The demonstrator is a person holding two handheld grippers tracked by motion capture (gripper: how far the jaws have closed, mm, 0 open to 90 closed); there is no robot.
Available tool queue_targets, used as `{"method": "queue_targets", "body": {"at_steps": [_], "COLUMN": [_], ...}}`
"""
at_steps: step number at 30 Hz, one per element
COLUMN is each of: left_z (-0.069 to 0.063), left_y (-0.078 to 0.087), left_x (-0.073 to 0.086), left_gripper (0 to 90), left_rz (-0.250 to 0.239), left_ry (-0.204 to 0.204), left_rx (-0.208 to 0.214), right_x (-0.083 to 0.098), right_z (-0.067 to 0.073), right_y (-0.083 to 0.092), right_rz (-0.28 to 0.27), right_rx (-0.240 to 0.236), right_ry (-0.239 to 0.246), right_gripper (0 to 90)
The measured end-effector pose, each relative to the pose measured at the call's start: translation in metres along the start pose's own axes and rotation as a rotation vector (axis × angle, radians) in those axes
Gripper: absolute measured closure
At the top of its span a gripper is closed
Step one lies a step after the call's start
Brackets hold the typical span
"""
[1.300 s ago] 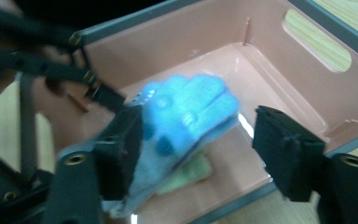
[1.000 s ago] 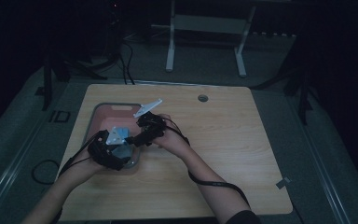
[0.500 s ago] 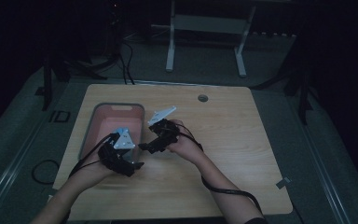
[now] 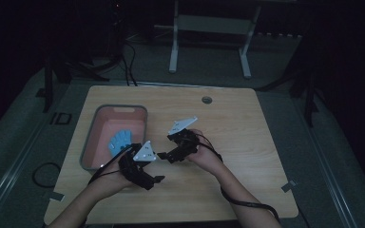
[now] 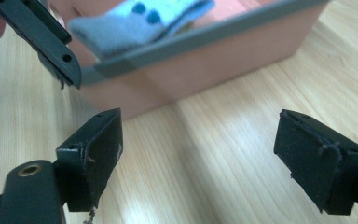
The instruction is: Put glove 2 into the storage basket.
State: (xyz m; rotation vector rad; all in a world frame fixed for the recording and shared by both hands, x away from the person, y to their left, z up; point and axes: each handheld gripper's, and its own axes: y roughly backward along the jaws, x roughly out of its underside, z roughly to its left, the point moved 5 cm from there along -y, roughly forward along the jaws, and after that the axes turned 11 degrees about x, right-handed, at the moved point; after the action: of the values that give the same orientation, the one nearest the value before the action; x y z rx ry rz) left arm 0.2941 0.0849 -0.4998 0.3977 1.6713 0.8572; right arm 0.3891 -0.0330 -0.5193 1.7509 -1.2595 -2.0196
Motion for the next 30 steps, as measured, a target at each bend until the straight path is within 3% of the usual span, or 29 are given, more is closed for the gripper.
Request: {"method": "queue_targets", "body": {"at_steps": [5,16,27,30], "left_z": [-0.007,-0.019,-0.027,-0.029], "left_y": [-0.013,-0.042,-0.071,-0.078], "left_x": [-0.004,-0.003,0.001,0.002], "left_gripper": [14.6,14.1,14.3,14.4], "left_rz": [-0.024,-0.024,-0.007,-0.010], "left_ry": [-0.008,-0.041,-0.024,-0.040], "left_rx": [0.018,0.080,0.139,0.147], "right_x": [0.017,0.048,0.083,0.092], "right_z": [-0.001,-0.005,-0.008,-0.010], "right_y": [0.004,0.010,0.018,0.020], "right_rz": [0.022,0.020,0.030,0.024], "right_rx": [-0.030,-0.025,-0.029,-0.038], "right_ry": [-0.031,-0.035,-0.054,-0.070], "right_gripper": [16.7,15.1,15.1,15.1]}}
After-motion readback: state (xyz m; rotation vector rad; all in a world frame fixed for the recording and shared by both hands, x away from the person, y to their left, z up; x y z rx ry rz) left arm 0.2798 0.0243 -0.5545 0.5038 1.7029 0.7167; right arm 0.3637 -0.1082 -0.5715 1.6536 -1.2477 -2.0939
